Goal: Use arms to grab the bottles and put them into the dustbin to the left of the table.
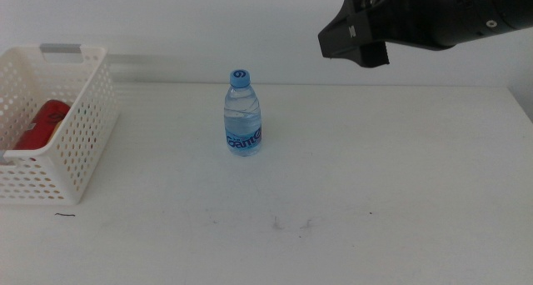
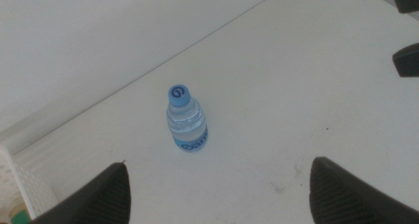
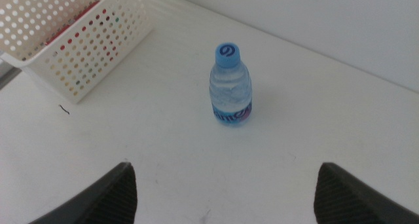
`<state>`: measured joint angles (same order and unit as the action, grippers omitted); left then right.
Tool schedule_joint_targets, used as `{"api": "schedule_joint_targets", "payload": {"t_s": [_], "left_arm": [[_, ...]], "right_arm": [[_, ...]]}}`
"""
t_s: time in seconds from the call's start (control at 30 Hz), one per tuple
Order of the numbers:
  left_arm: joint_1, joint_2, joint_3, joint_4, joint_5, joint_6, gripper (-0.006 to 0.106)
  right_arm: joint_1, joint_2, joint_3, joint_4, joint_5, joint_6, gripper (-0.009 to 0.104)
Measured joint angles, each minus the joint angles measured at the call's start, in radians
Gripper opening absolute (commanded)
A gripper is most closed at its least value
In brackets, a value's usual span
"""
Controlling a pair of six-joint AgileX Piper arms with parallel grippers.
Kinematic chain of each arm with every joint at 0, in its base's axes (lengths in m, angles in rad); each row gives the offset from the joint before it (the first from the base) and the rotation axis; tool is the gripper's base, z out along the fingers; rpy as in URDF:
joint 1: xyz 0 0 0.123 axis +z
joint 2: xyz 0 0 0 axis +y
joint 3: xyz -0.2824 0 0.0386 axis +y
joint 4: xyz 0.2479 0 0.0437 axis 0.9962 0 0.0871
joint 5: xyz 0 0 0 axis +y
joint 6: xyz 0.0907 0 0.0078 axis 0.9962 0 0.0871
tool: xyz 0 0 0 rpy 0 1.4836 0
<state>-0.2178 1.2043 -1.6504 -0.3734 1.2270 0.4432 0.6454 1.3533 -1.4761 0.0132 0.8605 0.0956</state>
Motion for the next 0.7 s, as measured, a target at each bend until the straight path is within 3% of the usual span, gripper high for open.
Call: {"api": "schedule_joint_targets", "payload": {"t_s": [0.37, 0.5, 0.6, 0.7], "left_arm": [[-0.016, -0.005, 0.031, -0.001, -0.044, 0.026, 0.094], [-0.127, -0.090, 0.313, 0.021, -0.419, 0.044, 0.094], [-0.209, -0.157, 0.548, 0.143, -0.720, -0.025, 0.094], [-0.257, -0.166, 0.756, 0.384, -0.975, -0.308, 0.094]], "right_arm": [[0.000, 0.003, 0.000, -0.005, 0.011, 0.004, 0.090], [0.000, 0.003, 0.000, -0.005, 0.011, 0.004, 0.090], [0.000, 0.003, 0.000, -0.005, 0.011, 0.004, 0.090], [0.000, 0.003, 0.000, -0.003, 0.011, 0.004, 0.090]]}}
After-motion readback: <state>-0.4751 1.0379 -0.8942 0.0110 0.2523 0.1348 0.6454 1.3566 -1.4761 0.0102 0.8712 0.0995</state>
